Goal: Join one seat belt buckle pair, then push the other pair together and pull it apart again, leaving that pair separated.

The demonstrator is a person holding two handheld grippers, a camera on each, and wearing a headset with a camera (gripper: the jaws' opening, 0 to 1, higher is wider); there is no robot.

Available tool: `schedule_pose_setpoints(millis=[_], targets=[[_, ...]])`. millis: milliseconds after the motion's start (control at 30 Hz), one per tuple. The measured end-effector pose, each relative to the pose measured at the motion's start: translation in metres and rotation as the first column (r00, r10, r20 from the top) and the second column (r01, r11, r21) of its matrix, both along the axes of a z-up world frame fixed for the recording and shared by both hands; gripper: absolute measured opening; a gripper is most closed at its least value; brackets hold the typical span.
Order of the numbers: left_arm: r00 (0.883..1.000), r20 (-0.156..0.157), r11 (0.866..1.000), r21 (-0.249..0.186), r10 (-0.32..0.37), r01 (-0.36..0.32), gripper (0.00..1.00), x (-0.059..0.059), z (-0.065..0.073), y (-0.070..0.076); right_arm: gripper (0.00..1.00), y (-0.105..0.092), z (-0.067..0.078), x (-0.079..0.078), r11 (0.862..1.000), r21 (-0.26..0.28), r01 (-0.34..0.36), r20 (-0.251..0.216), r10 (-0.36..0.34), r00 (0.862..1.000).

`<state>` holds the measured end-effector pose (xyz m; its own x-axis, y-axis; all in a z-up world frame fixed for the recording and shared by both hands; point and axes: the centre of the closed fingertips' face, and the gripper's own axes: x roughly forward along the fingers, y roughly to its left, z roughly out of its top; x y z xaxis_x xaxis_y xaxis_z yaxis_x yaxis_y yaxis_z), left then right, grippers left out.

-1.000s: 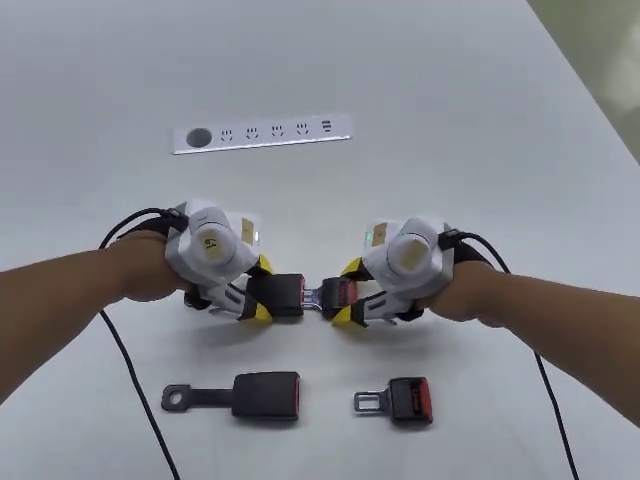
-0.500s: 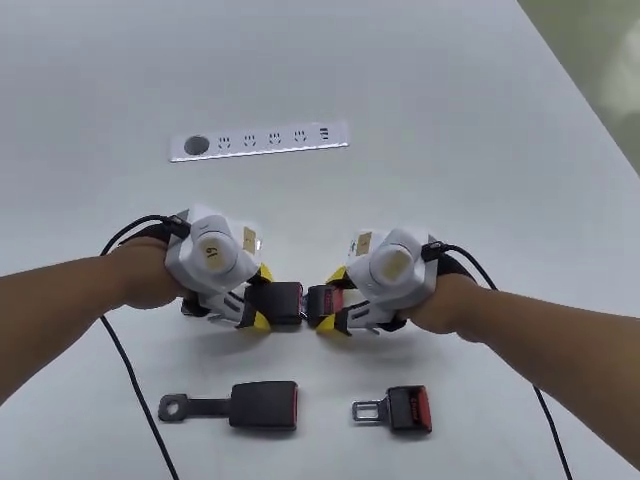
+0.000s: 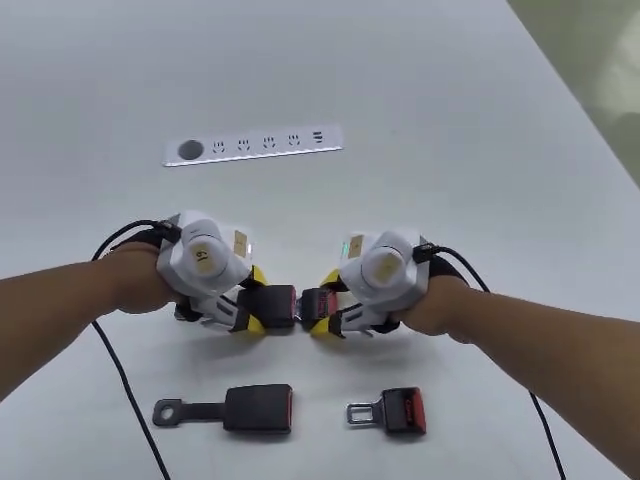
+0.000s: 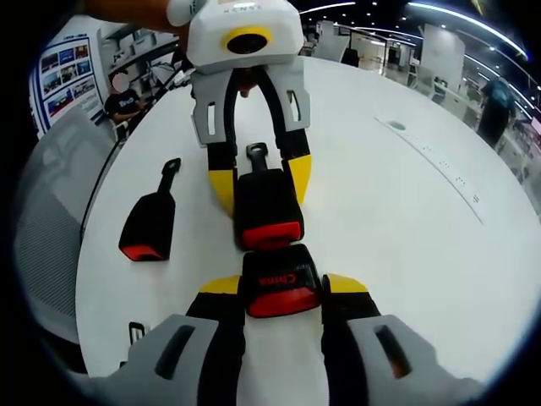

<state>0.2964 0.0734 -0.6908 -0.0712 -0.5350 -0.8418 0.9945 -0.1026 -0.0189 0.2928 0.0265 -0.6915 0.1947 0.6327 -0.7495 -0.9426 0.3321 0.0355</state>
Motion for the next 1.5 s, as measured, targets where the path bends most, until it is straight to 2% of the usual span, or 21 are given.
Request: schedule_pose_setpoints(millis=[300,567,700,933,1500], targets=[[1.000,-0.013,0.999,-0.028,0.016,-0.016,0.34,-0.0005,0.0018,0.0037,0.32,-0.0022,0.0005,0.0018,1.000,0.005,-0.008,0.002,0.008,1.000],[1.000,-0.019,0.998,-0.054,0.011,-0.012,0.34,0.0011,0.0033,0.0055,0.32,-0.0044,0.0015,0.0020,0.999,0.034,-0.006,0.013,0.005,1.000],[1.000,-0.023,0.998,-0.066,0.010,-0.011,0.34,0.0022,0.0036,0.0060,0.32,-0.0065,0.0024,0.0021,0.998,0.069,0.006,0.014,-0.007,1.000],[0.999,-0.043,0.995,-0.092,0.027,-0.031,0.33,0.0023,0.0049,0.0058,0.32,-0.0058,0.0026,0.0036,0.997,0.080,0.008,0.023,-0.010,1.000],[0.997,-0.070,0.993,-0.110,0.024,-0.031,0.33,0.0021,0.0064,0.0039,0.32,-0.0033,0.0020,0.0034,0.991,0.134,0.012,0.027,-0.016,1.000]])
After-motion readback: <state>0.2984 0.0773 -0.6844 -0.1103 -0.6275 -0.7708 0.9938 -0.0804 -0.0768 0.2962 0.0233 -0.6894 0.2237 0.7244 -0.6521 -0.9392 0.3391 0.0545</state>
